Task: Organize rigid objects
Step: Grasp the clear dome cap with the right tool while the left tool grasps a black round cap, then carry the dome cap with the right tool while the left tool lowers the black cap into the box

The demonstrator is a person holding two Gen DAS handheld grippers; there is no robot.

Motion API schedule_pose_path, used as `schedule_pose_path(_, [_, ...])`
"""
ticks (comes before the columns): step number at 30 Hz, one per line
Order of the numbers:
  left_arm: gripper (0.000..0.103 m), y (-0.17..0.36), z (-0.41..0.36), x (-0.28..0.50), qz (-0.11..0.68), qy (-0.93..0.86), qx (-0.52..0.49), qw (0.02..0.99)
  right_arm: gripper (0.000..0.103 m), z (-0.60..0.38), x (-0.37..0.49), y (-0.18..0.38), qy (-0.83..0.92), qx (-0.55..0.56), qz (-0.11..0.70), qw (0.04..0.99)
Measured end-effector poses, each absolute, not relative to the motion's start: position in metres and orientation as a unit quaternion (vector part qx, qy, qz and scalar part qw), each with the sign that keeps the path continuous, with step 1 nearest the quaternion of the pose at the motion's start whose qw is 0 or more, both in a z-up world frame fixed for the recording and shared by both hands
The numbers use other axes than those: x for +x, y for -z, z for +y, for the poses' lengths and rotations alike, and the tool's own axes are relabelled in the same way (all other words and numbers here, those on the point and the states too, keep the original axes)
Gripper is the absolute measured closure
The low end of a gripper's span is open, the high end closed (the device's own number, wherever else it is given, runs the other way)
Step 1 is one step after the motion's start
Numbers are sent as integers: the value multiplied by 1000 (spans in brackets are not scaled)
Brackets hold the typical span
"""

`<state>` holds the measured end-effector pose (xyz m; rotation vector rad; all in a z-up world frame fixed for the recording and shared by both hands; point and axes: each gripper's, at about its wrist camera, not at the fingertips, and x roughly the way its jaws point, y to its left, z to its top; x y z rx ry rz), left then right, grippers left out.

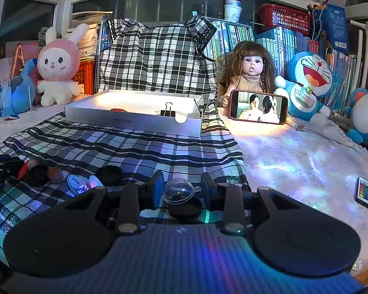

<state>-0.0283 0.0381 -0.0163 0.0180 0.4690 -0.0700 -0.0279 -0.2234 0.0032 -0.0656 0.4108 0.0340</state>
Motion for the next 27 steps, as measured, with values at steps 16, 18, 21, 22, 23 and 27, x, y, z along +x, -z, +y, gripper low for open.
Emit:
schedule_pose_path(16, [72,-25,36,9,226,75,-22,971,64,-225,10,-24,-41,16,209,977])
schedule_pose_path(18, [72,-33,35,19,227,82,-29,970,65,-225,17,-31,-47,23,209,977])
schedule_pose_path(21, [72,-44,32,37,229,92,-39,968,65,-224,31,-41,-51,31,208,976])
schedule_pose_path(22, [72,-48,30,43,230,94,-40,968,65,-224,35,-43,-52,32,208,976])
schedule_pose_path(23, [72,-51,29,50,231,96,-42,967,65,-224,40,-46,-53,32,208,976])
schedule_pose_path(27, [72,-61,20,78,233,106,-39,966,65,-222,62,-56,-55,31,214,975])
